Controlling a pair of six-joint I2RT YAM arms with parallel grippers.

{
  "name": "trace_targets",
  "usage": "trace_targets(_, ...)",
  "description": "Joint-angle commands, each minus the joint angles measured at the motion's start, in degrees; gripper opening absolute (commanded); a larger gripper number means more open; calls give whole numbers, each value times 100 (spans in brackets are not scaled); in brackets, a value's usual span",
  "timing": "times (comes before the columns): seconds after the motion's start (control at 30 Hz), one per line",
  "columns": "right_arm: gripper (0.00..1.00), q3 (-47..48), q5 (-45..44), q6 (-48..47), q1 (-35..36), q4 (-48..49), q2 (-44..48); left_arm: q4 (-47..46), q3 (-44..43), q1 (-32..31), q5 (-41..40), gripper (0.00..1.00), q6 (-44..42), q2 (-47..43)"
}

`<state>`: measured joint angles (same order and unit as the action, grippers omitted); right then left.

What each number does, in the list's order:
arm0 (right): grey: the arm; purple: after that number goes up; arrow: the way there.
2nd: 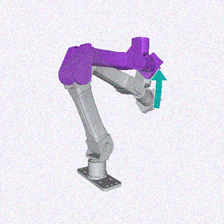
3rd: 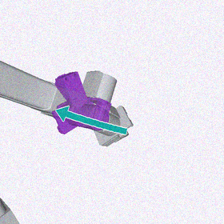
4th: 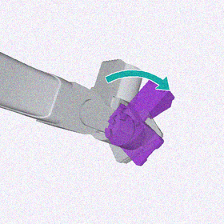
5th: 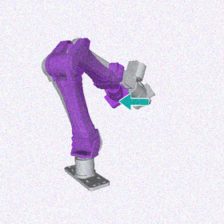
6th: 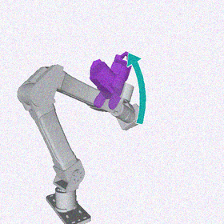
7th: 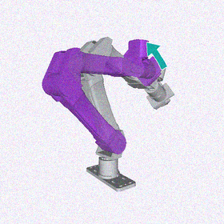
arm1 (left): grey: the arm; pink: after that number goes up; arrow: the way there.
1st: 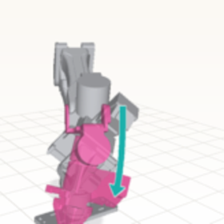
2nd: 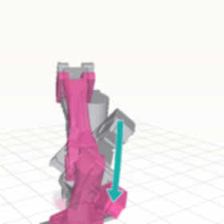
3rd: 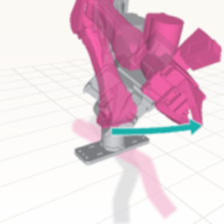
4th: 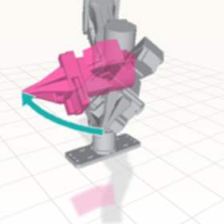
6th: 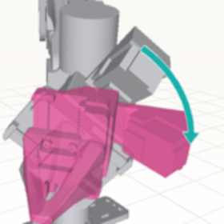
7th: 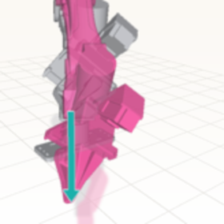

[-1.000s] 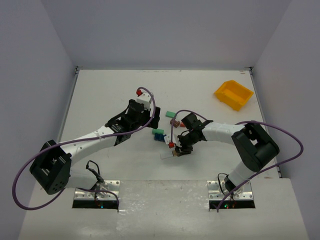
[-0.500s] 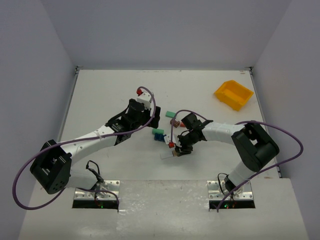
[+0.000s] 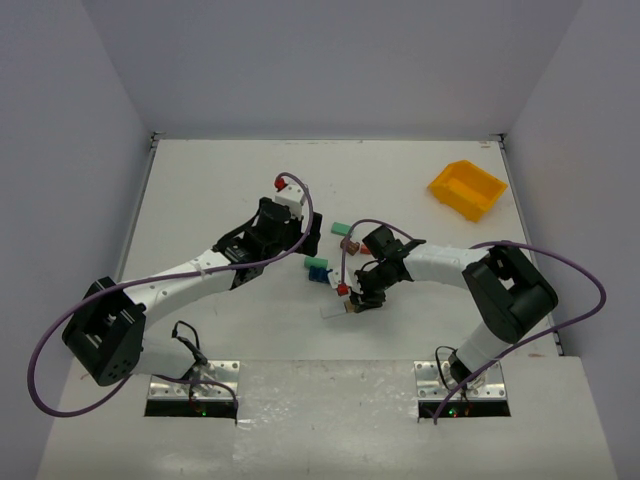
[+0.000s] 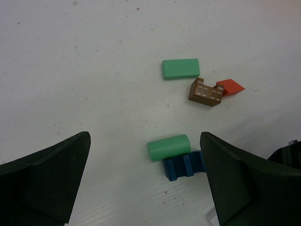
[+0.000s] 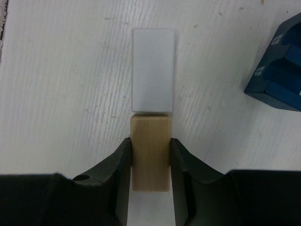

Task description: Build the wood block tower

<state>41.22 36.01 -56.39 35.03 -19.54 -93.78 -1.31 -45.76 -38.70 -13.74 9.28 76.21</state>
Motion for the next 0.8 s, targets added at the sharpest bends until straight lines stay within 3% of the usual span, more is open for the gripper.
trace_targets(0.0,27,97,-25,-31,39,-190,-88,-177,-232,-68,-33,100,-14,8)
trace_targets(0.57,27,111,-15,116,96,-14,-49,-168,-223,-76,-45,100,-19,17)
trace_targets(0.77,38,106,-41,110,110,-41,-70,-168,-232,-77,-24,100,-23,17)
